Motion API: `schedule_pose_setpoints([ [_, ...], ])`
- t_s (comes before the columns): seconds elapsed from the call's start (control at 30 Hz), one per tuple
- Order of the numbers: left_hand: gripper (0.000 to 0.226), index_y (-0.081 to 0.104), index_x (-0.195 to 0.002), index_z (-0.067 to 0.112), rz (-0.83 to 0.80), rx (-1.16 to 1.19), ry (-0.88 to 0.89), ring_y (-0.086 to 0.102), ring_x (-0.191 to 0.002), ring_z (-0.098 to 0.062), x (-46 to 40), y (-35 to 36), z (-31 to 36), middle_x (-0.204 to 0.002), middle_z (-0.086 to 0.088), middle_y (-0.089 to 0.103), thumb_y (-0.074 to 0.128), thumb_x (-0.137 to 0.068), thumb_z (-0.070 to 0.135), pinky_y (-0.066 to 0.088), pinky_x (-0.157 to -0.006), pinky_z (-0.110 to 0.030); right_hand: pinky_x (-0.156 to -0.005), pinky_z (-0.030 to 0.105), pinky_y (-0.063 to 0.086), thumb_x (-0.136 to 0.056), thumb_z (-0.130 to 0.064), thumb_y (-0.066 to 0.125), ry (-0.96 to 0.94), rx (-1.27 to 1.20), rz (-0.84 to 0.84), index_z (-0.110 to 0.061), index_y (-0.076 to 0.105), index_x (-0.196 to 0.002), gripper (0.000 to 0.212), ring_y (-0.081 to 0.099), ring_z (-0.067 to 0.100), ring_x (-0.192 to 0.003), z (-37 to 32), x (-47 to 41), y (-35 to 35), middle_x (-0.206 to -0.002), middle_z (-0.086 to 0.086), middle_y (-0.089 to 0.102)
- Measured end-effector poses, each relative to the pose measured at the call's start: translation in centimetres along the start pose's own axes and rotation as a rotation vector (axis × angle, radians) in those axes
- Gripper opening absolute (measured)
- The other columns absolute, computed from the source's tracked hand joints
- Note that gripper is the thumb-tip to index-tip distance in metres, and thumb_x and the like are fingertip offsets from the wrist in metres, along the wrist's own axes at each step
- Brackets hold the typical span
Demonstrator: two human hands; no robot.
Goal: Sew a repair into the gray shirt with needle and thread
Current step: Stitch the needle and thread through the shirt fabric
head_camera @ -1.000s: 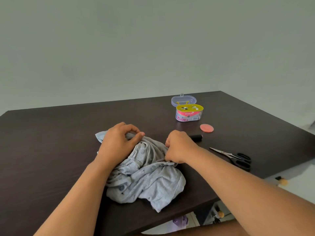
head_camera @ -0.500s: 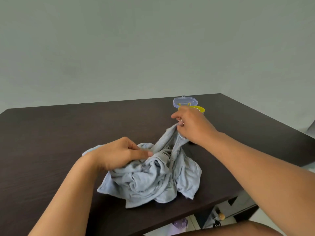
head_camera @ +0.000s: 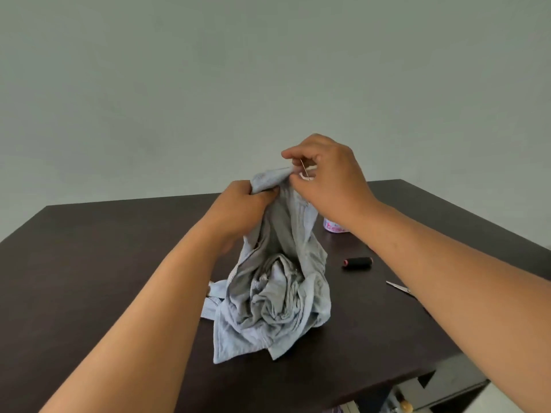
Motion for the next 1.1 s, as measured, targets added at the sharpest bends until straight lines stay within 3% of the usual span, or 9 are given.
schedule_pose_setpoints([
  [0.13, 0.023, 0.074, -0.100, 0.018, 0.038, -0.018, -0.011, 0.073, -0.095, -0.023, 0.3, -0.1, -0.3, -0.098, -0.004, 0.077, 0.053, -0.103, 0.029, 0.060, -0.087, -0.045, -0.088, 0.034, 0.056, -0.077, -0.025, 0.082, 0.463, -0.158, -0.074, -0.015, 0.070, -0.119, 0.045, 0.068, 0.012, -0.091, 1.1, 2.2, 0.3, -0.104, -0.002, 0.066],
  [0.23, 0.023, 0.074, -0.099, 0.018, 0.055, -0.001, -0.011, 0.073, -0.098, -0.027, 0.4, 0.0, -0.5, -0.100, -0.008, 0.077, 0.053, -0.103, 0.027, 0.058, -0.091, -0.047, -0.083, 0.026, 0.052, -0.071, -0.047, 0.085, 0.606, -0.212, -0.255, -0.025, 0.072, -0.109, 0.046, 0.064, 0.003, -0.092, 0.5, 3.9, 0.5, -0.100, -0.013, 0.067],
  [0.33, 0.022, 0.073, -0.097, 0.028, 0.031, 0.061, 0.027, 0.072, -0.095, -0.011, 0.6, 0.2, -0.7, -0.098, 0.006, 0.077, 0.052, -0.105, 0.025, 0.059, -0.083, -0.032, -0.072, 0.028, 0.055, -0.071, -0.040, 0.087, 0.712, -0.205, -0.432, -0.024, 0.075, -0.086, 0.025, 0.071, 0.011, -0.080, 0.7, 5.2, 1.2, -0.083, -0.006, 0.075],
  [0.5, 0.026, 0.071, -0.089, 0.037, 0.054, 0.014, 0.071, 0.068, -0.096, -0.001, 0.9, 0.1, -1.7, -0.095, 0.020, 0.074, 0.052, -0.104, 0.027, 0.050, -0.076, -0.021, -0.049, 0.019, 0.036, -0.082, -0.020, 0.079, 0.688, -0.136, -0.336, -0.013, 0.067, -0.069, 0.020, 0.053, 0.012, -0.056, 2.4, 4.8, 0.2, -0.062, 0.002, 0.063],
  [0.6, 0.022, 0.075, -0.092, 0.029, -0.015, -0.107, -0.012, 0.072, -0.095, -0.015, 1.0, -0.4, -2.2, -0.094, 0.007, 0.077, 0.061, -0.097, 0.045, 0.056, -0.085, -0.035, -0.056, 0.028, 0.043, -0.083, -0.019, 0.077, 0.609, -0.062, -0.220, -0.012, 0.074, -0.073, 0.012, 0.060, 0.019, -0.063, 3.5, 4.3, -1.1, -0.072, 0.009, 0.070],
  [0.67, 0.042, 0.078, -0.095, 0.023, -0.167, -0.125, -0.141, 0.074, -0.093, -0.018, 1.4, -0.6, -2.2, -0.095, 0.002, 0.079, 0.074, -0.080, 0.062, 0.057, -0.090, -0.038, -0.059, 0.041, 0.056, -0.082, -0.017, 0.076, 0.613, -0.098, -0.155, -0.015, 0.077, -0.073, 0.010, 0.069, 0.029, -0.070, 3.9, 4.2, -1.6, -0.074, 0.008, 0.073],
  [0.77, 0.037, 0.080, -0.096, 0.021, -0.301, -0.183, -0.159, 0.075, -0.092, -0.016, 1.7, -0.3, -2.2, -0.093, 0.000, 0.080, 0.086, -0.073, 0.049, 0.057, -0.094, -0.036, -0.073, 0.054, 0.060, -0.083, -0.004, 0.067, 0.684, -0.222, -0.134, -0.016, 0.078, -0.077, 0.017, 0.072, 0.035, -0.084, 3.8, 4.3, -1.6, -0.081, 0.010, 0.075],
  [0.93, 0.019, 0.075, -0.104, 0.018, -0.068, 0.050, -0.144, 0.074, -0.098, -0.019, 1.3, 0.1, -1.6, -0.098, -0.002, 0.080, 0.060, -0.100, 0.030, 0.056, -0.097, -0.040, -0.089, 0.048, 0.057, -0.090, 0.000, 0.063, 0.929, -0.629, -0.109, -0.003, 0.073, -0.099, 0.014, 0.072, 0.031, -0.097, 2.8, 4.0, -1.5, -0.103, 0.018, 0.075],
  [1.1, 0.023, 0.070, -0.104, 0.017, -0.011, 0.444, -0.198, 0.076, -0.093, -0.017, 1.2, 0.6, -0.7, -0.094, 0.000, 0.080, 0.048, -0.108, 0.024, 0.058, -0.085, -0.036, -0.099, 0.059, 0.048, -0.081, -0.026, 0.072, 0.815, -0.511, -0.117, 0.000, 0.070, -0.101, 0.033, 0.062, 0.042, -0.111, 2.1, 4.1, -1.3, -0.114, 0.026, 0.067],
])
Point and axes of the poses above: each hand's wrist, its own x-axis away from the middle knuckle, its own y-axis out of the palm, z = x × y, the point moved 1 cm from there along -x, towards the middle knuckle
